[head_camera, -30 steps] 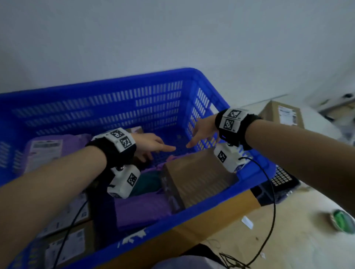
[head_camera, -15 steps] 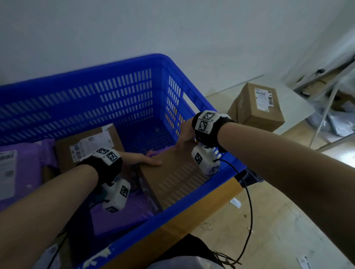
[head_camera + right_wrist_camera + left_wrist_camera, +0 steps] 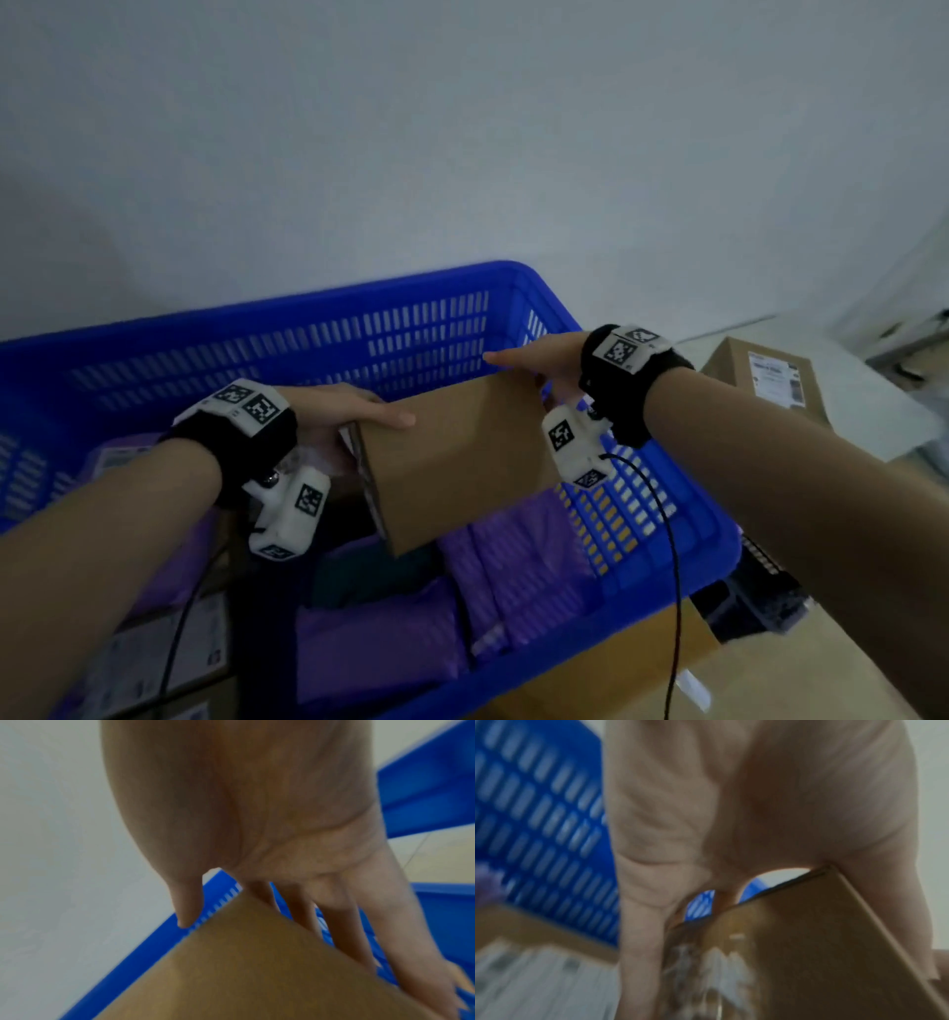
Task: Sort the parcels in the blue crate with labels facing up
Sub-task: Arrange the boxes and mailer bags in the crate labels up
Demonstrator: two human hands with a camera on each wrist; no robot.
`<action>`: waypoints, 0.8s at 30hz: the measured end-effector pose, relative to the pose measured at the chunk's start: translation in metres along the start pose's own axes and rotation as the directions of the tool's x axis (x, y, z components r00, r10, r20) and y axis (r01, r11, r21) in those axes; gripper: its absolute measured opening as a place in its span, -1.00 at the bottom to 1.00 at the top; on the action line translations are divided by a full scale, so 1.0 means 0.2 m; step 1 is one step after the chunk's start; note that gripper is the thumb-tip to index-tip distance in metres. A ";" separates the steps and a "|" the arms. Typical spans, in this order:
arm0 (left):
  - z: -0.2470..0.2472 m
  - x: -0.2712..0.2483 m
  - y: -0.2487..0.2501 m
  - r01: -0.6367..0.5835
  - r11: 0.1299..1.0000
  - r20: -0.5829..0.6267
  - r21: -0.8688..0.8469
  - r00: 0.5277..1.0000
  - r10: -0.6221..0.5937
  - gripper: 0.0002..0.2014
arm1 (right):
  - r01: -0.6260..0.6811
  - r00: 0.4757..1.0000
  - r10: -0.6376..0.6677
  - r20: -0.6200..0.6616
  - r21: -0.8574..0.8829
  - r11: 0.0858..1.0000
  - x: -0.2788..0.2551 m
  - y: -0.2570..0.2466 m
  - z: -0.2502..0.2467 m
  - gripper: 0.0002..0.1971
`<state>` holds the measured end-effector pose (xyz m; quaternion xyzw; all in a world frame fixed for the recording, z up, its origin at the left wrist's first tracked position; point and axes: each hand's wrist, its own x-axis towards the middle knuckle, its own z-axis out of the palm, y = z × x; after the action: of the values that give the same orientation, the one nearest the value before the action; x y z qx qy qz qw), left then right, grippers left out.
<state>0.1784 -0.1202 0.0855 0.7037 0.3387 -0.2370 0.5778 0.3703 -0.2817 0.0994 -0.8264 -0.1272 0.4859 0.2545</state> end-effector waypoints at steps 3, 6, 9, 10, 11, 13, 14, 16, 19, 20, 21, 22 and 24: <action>-0.10 -0.09 0.02 -0.119 0.992 -0.207 0.029 0.971 0.123 0.40 | 0.055 0.998 -0.061 0.025 0.202 0.978 0.00 -0.11 0.01 -0.28; -0.18 -0.14 -0.01 -0.168 0.976 -0.366 0.142 0.907 0.209 0.44 | 0.125 0.988 -0.148 0.053 0.302 0.945 -0.01 -0.19 0.02 -0.44; -0.23 -0.19 -0.05 -0.168 0.959 -0.447 0.230 0.857 0.257 0.17 | 0.165 0.976 -0.206 0.068 0.383 0.909 -0.02 -0.23 0.06 -0.62; -0.24 -0.20 -0.07 -0.168 0.949 -0.461 0.267 0.843 0.279 0.13 | 0.175 0.972 -0.222 0.076 0.395 0.902 -0.02 -0.23 0.07 -0.59; -0.25 -0.22 -0.09 -0.164 0.937 -0.460 0.308 0.836 0.298 0.18 | 0.180 0.968 -0.235 0.090 0.404 0.897 -0.02 -0.23 0.08 -0.51; -0.28 -0.25 -0.14 -0.161 0.913 -0.440 0.374 0.836 0.327 0.36 | 0.171 0.962 -0.243 0.124 0.423 0.890 -0.03 -0.23 0.10 -0.36; -0.28 -0.27 -0.16 -0.170 0.908 -0.439 0.384 0.831 0.341 0.38 | 0.163 0.959 -0.245 0.139 0.437 0.885 -0.04 -0.22 0.11 -0.32; -0.29 -0.30 -0.19 -0.190 0.904 -0.452 0.384 0.815 0.363 0.45 | 0.158 0.952 -0.259 0.165 0.460 0.874 -0.05 -0.21 0.13 -0.28; -0.28 -0.31 -0.20 -0.179 0.901 -0.469 0.396 0.804 0.366 0.58 | 0.145 0.947 -0.264 0.184 0.489 0.860 -0.04 -0.20 0.17 -0.25; -0.27 -0.32 -0.20 -0.166 0.900 -0.477 0.403 0.801 0.361 0.55 | 0.139 0.945 -0.264 0.193 0.496 0.857 -0.03 -0.19 0.19 -0.28; -0.26 -0.32 -0.20 -0.153 0.906 -0.491 0.395 0.798 0.350 0.51 | 0.137 0.943 -0.267 0.200 0.498 0.856 -0.03 -0.18 0.20 -0.34; -0.26 -0.33 -0.21 -0.153 0.917 -0.509 0.368 0.792 0.337 0.47 | 0.137 0.940 -0.272 0.205 0.505 0.852 -0.04 -0.18 0.22 -0.40; -0.26 -0.32 -0.23 -0.210 0.949 -0.557 0.235 0.771 0.309 0.41 | 0.144 0.934 -0.291 0.209 0.524 0.840 -0.05 -0.17 0.27 -0.42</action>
<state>0.0990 -0.0785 0.1145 0.8260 0.3797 0.0481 0.4137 0.3203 -0.2418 0.1048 -0.6346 -0.1256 0.5818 0.4930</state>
